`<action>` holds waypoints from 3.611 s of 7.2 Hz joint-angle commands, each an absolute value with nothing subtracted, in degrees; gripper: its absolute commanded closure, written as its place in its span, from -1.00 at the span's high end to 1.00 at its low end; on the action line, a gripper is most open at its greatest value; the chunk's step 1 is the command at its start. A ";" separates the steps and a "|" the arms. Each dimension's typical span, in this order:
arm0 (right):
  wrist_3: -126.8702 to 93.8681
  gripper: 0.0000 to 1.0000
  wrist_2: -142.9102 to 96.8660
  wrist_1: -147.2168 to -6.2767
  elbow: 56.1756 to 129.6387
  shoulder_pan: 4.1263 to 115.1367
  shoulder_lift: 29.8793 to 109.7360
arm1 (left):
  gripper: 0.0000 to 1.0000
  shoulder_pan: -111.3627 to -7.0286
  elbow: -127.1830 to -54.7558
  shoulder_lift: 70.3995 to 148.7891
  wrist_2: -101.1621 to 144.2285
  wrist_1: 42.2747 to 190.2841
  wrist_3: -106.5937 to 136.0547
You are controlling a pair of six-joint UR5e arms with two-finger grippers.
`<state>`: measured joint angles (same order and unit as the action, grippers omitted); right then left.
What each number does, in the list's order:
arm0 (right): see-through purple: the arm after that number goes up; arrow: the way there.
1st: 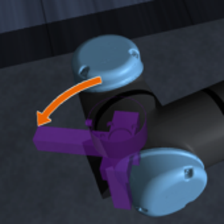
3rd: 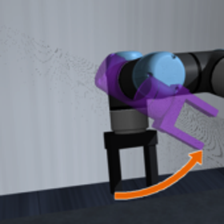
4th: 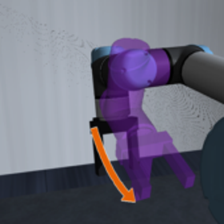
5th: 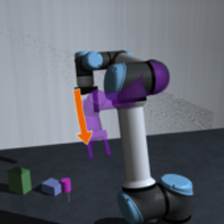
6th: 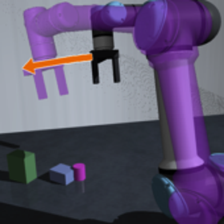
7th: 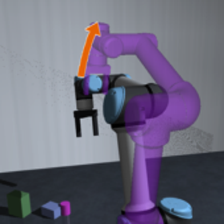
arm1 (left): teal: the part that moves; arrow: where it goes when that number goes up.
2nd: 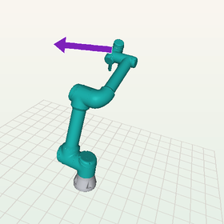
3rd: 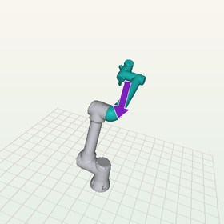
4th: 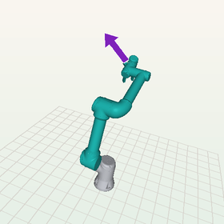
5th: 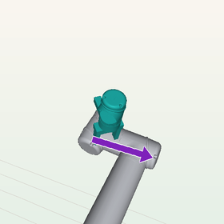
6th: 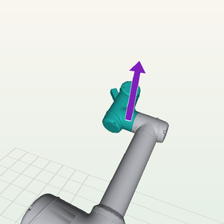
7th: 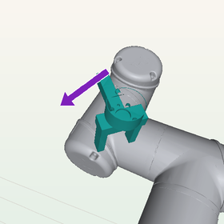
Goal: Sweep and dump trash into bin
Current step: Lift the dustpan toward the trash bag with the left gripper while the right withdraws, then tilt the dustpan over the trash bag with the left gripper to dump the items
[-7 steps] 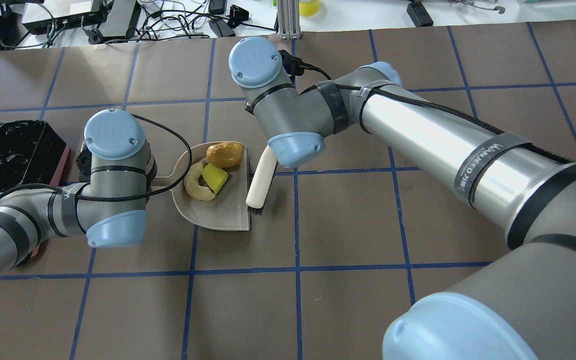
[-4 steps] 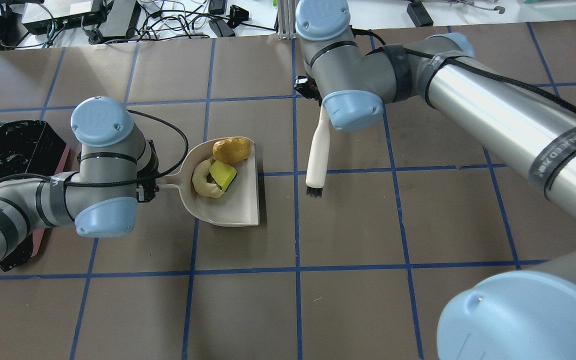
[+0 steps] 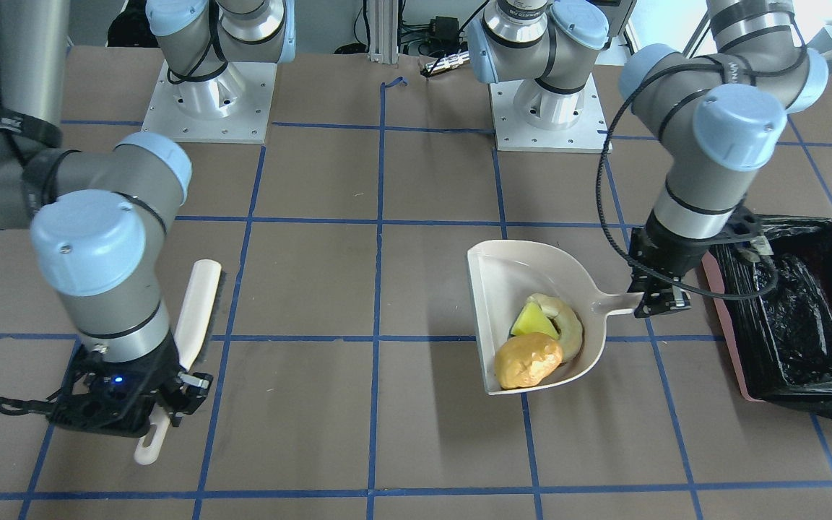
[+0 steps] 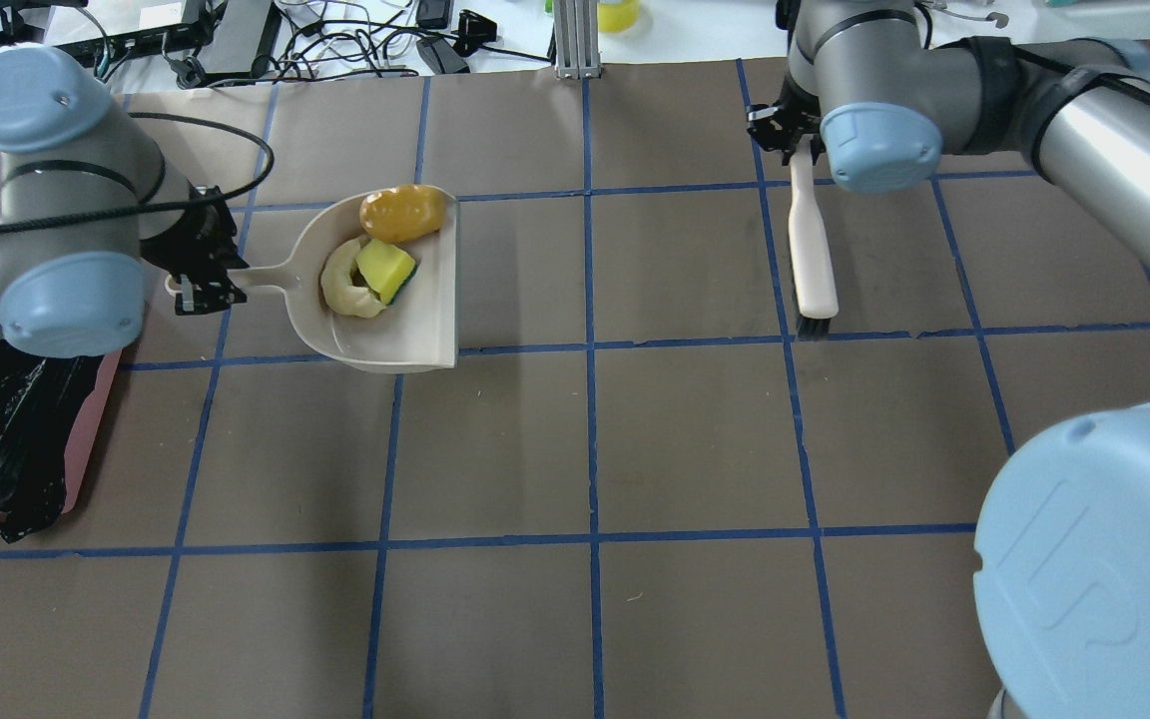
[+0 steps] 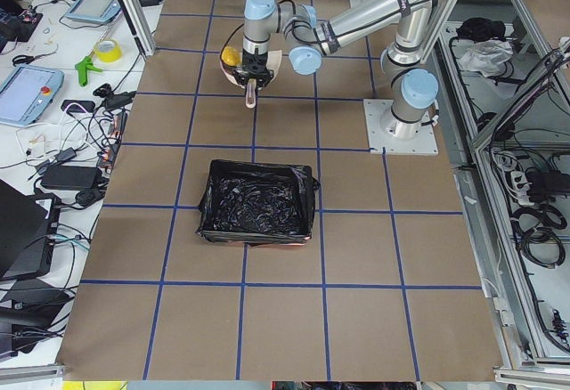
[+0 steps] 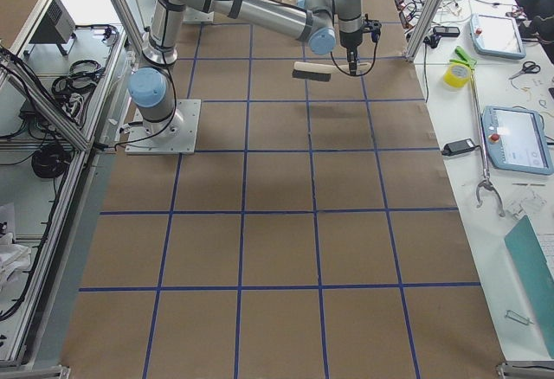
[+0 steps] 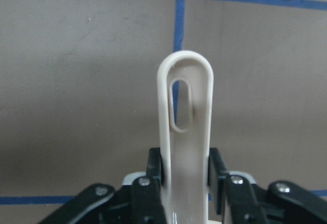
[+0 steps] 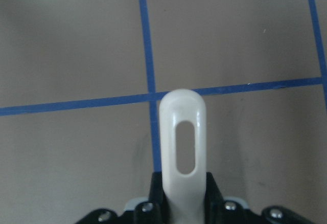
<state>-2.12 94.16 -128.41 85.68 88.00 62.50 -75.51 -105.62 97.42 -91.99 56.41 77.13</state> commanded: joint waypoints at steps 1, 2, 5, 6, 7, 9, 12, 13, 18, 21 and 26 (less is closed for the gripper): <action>4.99 -0.76 90.01 -131.48 81.94 80.01 56.99 | -1.00 -66.31 -98.64 97.82 -87.64 60.55 67.97; 5.97 -0.76 89.91 -131.40 77.82 78.94 53.82 | -1.00 -63.66 -97.13 97.82 -87.63 61.69 63.42; 10.01 -0.74 87.82 -133.57 72.51 76.21 47.91 | -1.00 -51.45 -90.64 100.10 -85.17 68.11 47.51; 10.37 -0.74 87.63 -133.77 72.60 75.94 47.55 | -1.00 -49.42 -88.70 100.89 -85.34 68.12 42.33; 10.63 -0.74 87.63 -133.86 73.21 75.94 47.46 | -1.00 -46.35 -87.29 101.59 -85.52 68.12 37.66; 11.59 -0.74 87.54 -134.82 72.86 75.85 47.29 | -1.00 -40.72 -84.83 103.96 -85.69 67.85 27.64; 14.59 -0.74 87.63 -136.66 73.56 75.32 46.67 | -1.00 -36.13 -83.15 108.97 -86.39 59.82 14.98; 14.85 -0.74 87.63 -136.67 73.56 75.32 46.67 | -1.00 -36.04 -83.14 110.81 -86.74 55.94 12.42; 15.03 -0.64 85.43 -137.20 73.92 74.36 46.32 | -1.00 -38.83 -85.68 112.77 -91.05 35.53 4.13; 15.21 -0.09 85.34 -137.81 75.75 74.27 46.49 | -1.00 -42.97 -90.43 110.58 -92.72 23.49 -4.02; 15.20 0.60 86.04 -137.73 75.50 74.18 47.46 | -1.00 -44.91 -90.62 108.55 -92.37 15.67 -15.70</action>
